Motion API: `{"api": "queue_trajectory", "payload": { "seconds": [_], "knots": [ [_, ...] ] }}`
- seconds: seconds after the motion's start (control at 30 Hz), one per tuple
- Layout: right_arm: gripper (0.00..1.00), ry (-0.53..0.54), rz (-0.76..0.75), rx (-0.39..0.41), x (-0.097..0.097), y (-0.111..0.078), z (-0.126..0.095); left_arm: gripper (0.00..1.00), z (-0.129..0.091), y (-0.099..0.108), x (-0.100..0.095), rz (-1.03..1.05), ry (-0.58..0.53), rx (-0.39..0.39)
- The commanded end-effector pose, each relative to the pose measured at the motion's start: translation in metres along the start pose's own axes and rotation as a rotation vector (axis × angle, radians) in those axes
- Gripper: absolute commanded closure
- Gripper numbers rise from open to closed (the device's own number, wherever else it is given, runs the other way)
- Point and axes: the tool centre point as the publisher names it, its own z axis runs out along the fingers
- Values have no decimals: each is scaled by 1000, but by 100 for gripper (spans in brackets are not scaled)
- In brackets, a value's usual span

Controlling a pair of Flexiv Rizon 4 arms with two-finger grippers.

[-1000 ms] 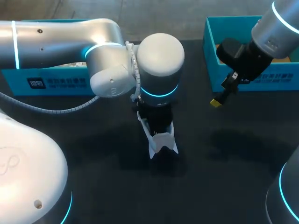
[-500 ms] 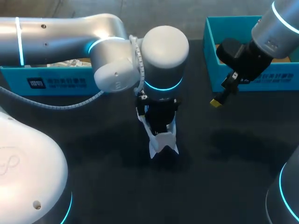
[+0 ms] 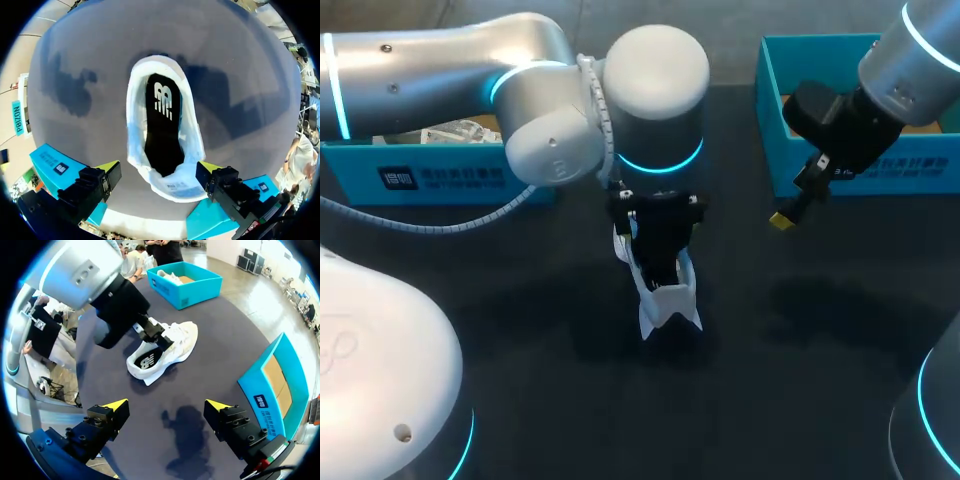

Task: Take the shoe out of the shoebox, open the shoe tongue, remove and reinsert the insole, then place the shoe into the shoebox

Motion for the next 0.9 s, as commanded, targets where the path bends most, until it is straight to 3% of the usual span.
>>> {"api": "queue_trajectory", "payload": {
  "seconds": [0.03, 0.47, 0.67, 0.73, 0.8, 0.83, 0.9],
  "knots": [
    [0, 1, 1, 2, 0, 0, 1, 0, -18, 2, 13, 5, -28, 12],
    [0, 1, 1, 2, 0, 0, 1, 0, -54, 17, 20, -42, -107, -14],
    [0, 1, 1, 2, 0, 0, 1, 0, -44, 32, 20, -55, -65, -32],
    [0, 1, 1, 2, 0, 0, 1, 50, -37, 36, 20, -52, -43, -34],
    [0, 1, 1, 2, 0, 0, 1, 45, -31, 40, 20, -54, -19, -37],
    [0, 1, 1, 2, 0, 0, 1, 53, -29, 41, 20, -54, -17, -34],
    [0, 1, 1, 2, 0, 0, 1, 53, -24, 44, 20, -51, -10, -31]
  ]
}}
